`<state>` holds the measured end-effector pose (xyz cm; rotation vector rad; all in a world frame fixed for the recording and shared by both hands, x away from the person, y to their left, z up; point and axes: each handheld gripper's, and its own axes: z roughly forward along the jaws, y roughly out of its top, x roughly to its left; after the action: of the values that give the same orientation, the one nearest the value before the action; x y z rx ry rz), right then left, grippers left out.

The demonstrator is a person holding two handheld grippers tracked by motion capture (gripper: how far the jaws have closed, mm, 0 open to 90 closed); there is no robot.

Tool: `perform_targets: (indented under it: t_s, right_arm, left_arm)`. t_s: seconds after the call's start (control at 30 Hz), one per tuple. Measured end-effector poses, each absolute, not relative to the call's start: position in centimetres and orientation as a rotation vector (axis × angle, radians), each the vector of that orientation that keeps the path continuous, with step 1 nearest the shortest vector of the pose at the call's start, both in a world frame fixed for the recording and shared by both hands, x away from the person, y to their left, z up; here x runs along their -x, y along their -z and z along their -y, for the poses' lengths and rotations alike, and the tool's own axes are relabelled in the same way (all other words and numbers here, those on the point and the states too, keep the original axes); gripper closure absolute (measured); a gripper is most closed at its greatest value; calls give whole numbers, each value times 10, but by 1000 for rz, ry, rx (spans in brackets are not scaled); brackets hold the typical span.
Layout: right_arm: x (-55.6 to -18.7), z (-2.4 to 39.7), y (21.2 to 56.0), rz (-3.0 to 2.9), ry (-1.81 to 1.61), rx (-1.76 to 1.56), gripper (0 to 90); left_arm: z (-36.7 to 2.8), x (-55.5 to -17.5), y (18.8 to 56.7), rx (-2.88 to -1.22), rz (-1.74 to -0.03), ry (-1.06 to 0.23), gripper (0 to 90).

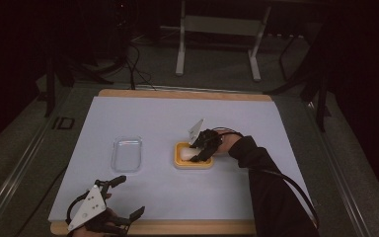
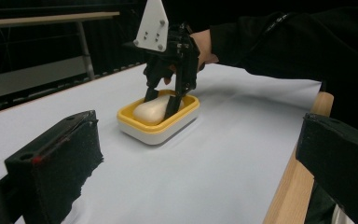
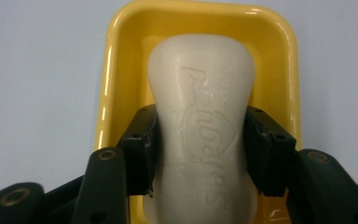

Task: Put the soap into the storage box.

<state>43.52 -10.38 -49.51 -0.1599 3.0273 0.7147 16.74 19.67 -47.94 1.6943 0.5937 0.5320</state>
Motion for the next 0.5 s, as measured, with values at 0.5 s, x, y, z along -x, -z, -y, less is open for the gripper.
perform_targets:
  t_s: [0.5]
  right_arm:
    - [-434, 106, 475, -3013, -710, 117, 430]
  left_arm:
    - [-196, -168, 480, -1699, -593, -531, 2]
